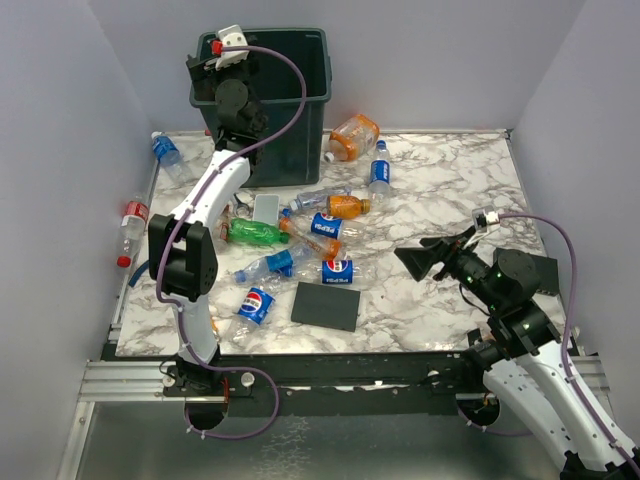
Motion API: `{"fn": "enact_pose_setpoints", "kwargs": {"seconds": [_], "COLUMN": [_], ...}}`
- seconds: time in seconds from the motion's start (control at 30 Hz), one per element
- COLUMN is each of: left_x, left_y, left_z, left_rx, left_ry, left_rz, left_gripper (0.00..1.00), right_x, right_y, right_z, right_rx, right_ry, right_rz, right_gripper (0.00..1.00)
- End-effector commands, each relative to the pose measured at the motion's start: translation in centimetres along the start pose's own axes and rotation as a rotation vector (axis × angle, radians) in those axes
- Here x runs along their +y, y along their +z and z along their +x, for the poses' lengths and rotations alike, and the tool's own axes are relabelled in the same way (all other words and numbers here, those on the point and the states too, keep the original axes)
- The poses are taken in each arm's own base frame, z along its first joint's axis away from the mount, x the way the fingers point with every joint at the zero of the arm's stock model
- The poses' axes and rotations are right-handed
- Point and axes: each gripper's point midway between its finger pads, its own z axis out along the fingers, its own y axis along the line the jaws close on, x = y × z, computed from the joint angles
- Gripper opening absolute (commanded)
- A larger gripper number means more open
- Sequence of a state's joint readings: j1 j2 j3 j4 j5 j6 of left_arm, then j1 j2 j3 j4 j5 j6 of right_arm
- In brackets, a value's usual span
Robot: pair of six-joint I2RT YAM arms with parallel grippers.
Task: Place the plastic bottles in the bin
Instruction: Place the plastic bottle in the trash bin.
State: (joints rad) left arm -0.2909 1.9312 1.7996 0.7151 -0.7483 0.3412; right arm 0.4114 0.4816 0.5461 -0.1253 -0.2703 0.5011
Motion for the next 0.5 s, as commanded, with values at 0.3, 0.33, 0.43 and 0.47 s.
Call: {"fn": "enact_pose_setpoints", "kwargs": {"seconds": [0.3, 0.33, 0.43, 0.47], "left_x": [-4.6, -5.3, -7.3, -8.2], "left_y": [-4.5, -5.4, -8.5, -9.9], "left_z": [-9.2, -9.9, -11.5, -11.8], "left_rx": [-0.082, -0.088, -0.099, -0.097], "left_ry": [-0.103, -0.097, -0.071, -0.065], "left_rz": [0.15, 0.18, 0.269, 0.306], "left_gripper": [0.99, 0.99, 0.99, 0.99], "right_x": [-1.1, -1.1, -1.4, -1.5], "right_y": [-0.1, -0.1, 0.0, 0.0], "right_z": [-0.1, -0.1, 0.0, 0.0], "right_rx": [-0.016, -0.016, -0.016, -0.017], "right_ry": [0.004, 0.01, 0.02, 0.026], "right_rz": [0.062, 0.068, 0.081, 0.088], "right_gripper": [1.0, 1.0, 1.0, 1.0]}}
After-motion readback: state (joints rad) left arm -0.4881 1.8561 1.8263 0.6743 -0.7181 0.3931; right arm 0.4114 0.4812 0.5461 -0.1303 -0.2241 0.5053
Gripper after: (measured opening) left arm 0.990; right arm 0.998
